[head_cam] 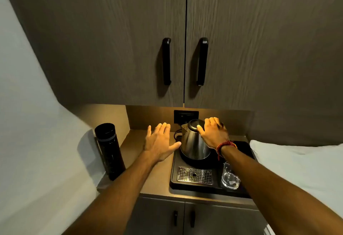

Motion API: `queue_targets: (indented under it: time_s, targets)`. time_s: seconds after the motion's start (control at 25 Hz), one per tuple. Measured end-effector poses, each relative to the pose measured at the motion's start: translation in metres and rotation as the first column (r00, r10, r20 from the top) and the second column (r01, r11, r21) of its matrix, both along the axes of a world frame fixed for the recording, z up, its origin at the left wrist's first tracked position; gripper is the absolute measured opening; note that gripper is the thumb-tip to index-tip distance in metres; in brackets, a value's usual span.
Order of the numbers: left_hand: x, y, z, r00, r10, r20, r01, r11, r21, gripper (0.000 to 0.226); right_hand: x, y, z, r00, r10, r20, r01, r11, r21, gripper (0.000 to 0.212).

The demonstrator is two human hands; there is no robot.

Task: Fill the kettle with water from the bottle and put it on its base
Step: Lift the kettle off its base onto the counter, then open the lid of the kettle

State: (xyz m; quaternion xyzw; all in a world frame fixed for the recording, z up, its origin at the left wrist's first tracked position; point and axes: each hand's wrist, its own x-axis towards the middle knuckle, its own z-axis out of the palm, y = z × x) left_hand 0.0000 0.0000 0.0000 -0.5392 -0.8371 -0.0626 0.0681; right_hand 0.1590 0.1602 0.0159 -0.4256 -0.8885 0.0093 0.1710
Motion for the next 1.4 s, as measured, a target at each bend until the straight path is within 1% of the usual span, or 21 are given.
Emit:
queue_targets:
  time_s: [0.08, 0.16, 0.24, 0.32, 0.44, 0.52, 0.64, 0.68, 0.76, 0.8, 0.84, 0.92, 1.0, 1.08, 1.12, 1.24, 1.32, 1.4]
  targets:
    - [-0.006, 0.022, -0.006, 0.999, 0.032, 0.037, -0.032, 0.999, 0.003, 0.091, -0.013, 0.028, -0.003, 0.998, -0.046, 0.045, 0.050, 0.994, -0.101, 0.054]
    - [-0.014, 0.039, -0.015, 0.998, 0.045, 0.053, -0.045, 0.999, -0.004, 0.092, -0.027, 0.049, -0.006, 0.989, -0.071, 0.132, 0.098, 0.973, -0.209, 0.060]
    - [-0.020, 0.050, -0.026, 0.997, 0.036, 0.064, -0.034, 0.999, -0.024, 0.092, -0.039, 0.059, -0.010, 0.985, -0.063, 0.161, 0.104, 0.960, -0.261, 0.061]
    - [-0.025, 0.055, -0.029, 0.997, 0.028, 0.067, -0.025, 0.999, -0.036, 0.093, -0.043, 0.061, -0.010, 0.991, -0.070, 0.116, 0.101, 0.950, -0.294, 0.054]
    - [-0.037, 0.070, -0.030, 0.996, 0.038, 0.079, -0.035, 0.999, -0.038, 0.093, -0.051, 0.072, -0.015, 0.997, -0.032, 0.066, 0.051, 0.949, -0.312, 0.034]
    - [-0.041, 0.075, -0.030, 0.996, 0.013, 0.088, -0.008, 0.998, -0.060, 0.094, -0.055, 0.072, -0.016, 0.998, -0.042, 0.047, 0.055, 0.946, -0.319, 0.031]
    - [-0.045, 0.077, -0.030, 0.997, 0.000, 0.082, 0.003, 0.999, -0.040, 0.094, -0.055, 0.075, -0.016, 0.996, -0.085, -0.014, 0.073, 0.921, -0.383, 0.032]
    - [-0.047, 0.077, -0.029, 0.996, 0.000, 0.084, 0.003, 0.999, -0.033, 0.094, -0.054, 0.079, -0.016, 0.996, -0.081, -0.044, 0.054, 0.897, -0.439, 0.033]
    - [-0.051, 0.073, -0.025, 0.996, -0.002, 0.094, 0.005, 1.000, -0.030, 0.094, -0.045, 0.087, -0.018, 0.986, -0.118, -0.119, 0.022, 0.793, -0.608, 0.039]
    - [-0.054, 0.070, -0.022, 0.995, -0.001, 0.098, 0.004, 1.000, -0.028, 0.093, -0.039, 0.087, -0.016, 0.977, -0.158, -0.145, 0.022, 0.747, -0.664, 0.044]
    - [-0.056, 0.067, -0.020, 0.995, 0.006, 0.097, -0.003, 1.000, -0.023, 0.092, -0.035, 0.089, -0.015, 0.970, -0.175, -0.167, 0.014, 0.729, -0.684, 0.049]
    - [-0.064, 0.058, -0.012, 0.995, 0.031, 0.090, -0.031, 1.000, -0.002, 0.090, -0.029, 0.089, -0.012, 0.961, -0.201, -0.187, 0.023, 0.739, -0.674, 0.055]
    - [-0.074, 0.046, -0.005, 0.994, 0.071, 0.086, -0.072, 0.997, 0.011, 0.086, -0.024, 0.086, -0.013, 0.942, -0.247, -0.225, 0.024, 0.722, -0.691, 0.062]
    - [-0.084, 0.033, 0.003, 0.989, 0.125, 0.078, -0.126, 0.992, 0.006, 0.082, -0.017, 0.084, -0.020, 0.916, -0.294, -0.271, 0.014, 0.700, -0.714, 0.065]
    - [-0.089, 0.025, 0.007, 0.986, 0.156, 0.067, -0.156, 0.988, -0.001, 0.081, -0.016, 0.081, -0.023, 0.908, -0.313, -0.279, 0.016, 0.691, -0.723, 0.062]
    - [-0.101, 0.004, 0.019, 0.972, 0.236, 0.012, -0.236, 0.972, -0.011, 0.078, -0.017, 0.081, -0.030, 0.876, -0.340, -0.341, -0.002, 0.704, -0.710, 0.037]
    - [-0.110, -0.011, 0.026, 0.959, 0.281, -0.047, -0.283, 0.958, -0.045, 0.077, -0.019, 0.081, -0.031, 0.852, -0.385, -0.355, 0.010, 0.689, -0.724, 0.036]
    - [-0.120, -0.026, 0.032, 0.942, 0.321, -0.098, -0.330, 0.938, -0.103, 0.078, -0.020, 0.079, -0.031, 0.831, -0.397, -0.388, 0.004, 0.703, -0.711, 0.037]
